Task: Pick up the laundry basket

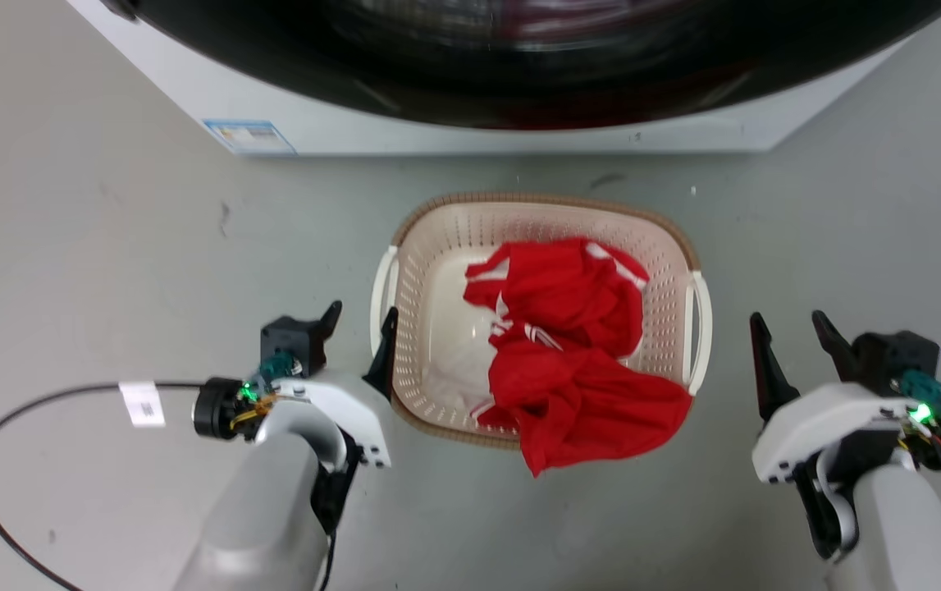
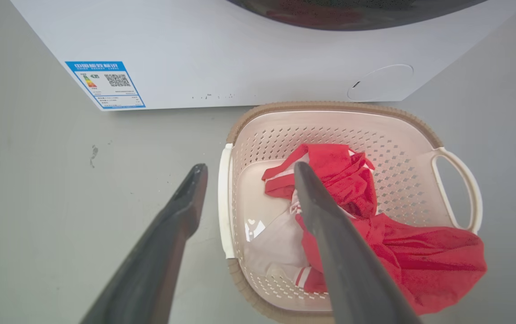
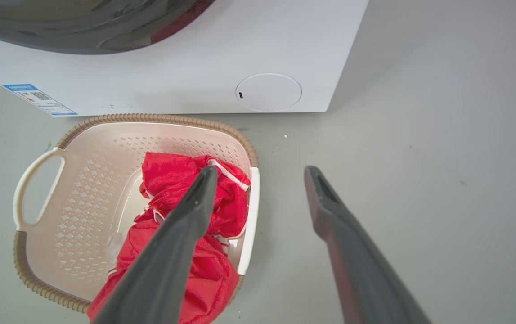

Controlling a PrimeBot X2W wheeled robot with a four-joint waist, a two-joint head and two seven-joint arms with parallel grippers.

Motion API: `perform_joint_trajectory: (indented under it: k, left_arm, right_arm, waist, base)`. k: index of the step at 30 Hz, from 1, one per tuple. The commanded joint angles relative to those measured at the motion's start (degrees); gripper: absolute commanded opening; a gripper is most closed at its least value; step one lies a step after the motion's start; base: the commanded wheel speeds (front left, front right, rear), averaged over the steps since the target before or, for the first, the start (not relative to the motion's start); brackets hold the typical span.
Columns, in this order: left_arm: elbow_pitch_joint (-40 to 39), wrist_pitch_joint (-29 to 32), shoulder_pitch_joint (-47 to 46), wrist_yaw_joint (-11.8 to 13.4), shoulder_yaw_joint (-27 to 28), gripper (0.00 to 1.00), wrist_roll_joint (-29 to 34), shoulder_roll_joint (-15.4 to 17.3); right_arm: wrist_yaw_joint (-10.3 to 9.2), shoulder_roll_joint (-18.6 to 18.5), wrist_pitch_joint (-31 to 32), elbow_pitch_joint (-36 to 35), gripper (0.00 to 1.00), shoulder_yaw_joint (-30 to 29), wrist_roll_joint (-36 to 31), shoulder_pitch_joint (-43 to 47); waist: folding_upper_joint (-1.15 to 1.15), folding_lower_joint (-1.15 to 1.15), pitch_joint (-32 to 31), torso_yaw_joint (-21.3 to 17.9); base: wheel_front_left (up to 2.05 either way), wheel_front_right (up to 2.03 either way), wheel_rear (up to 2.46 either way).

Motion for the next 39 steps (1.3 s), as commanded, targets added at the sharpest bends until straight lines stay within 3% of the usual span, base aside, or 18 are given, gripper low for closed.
perform_joint_trajectory:
  k: [1,17,29,38,39]
  left_arm:
    - [2.7,0.1,-2.9,-0.5,0.0,1.0,-0.5,0.7]
    - [19.2,3.4,-20.6,-2.4,-1.3,1.0,-4.9,4.7]
    - [22.6,11.5,-27.5,-2.4,-7.8,1.0,-12.5,6.6]
    - [23.3,15.1,-29.5,-2.4,-10.5,1.0,-16.9,7.0]
    - [23.3,15.4,-29.6,-2.4,-11.0,0.59,-17.4,7.1]
  right_arm:
    - [-0.02,0.0,-0.6,2.3,1.0,0.4,0.4,-2.9]
    - [-0.03,0.0,-1.5,24.1,1.0,9.0,5.9,-21.8]
    - [-0.03,0.0,2.1,39.4,1.0,16.0,10.5,-33.9]
    - [-0.03,0.0,2.3,45.2,1.0,18.4,11.9,-39.0]
    - [-0.03,0.0,2.2,45.6,0.55,18.6,12.2,-39.5]
  waist:
    - [0.0,-0.01,4.6,-1.0]
    - [0.0,-0.01,15.7,-4.9]
    - [0.0,-0.01,19.9,-5.3]
    - [0.0,-0.01,21.4,-5.2]
    - [0.0,-0.01,21.5,-5.2]
  base:
    - [0.0,0.0,0.0]
    - [0.0,0.0,0.0]
    - [0.0,0.0,0.0]
    - [0.0,0.0,0.0]
    - [0.0,0.0,0.0]
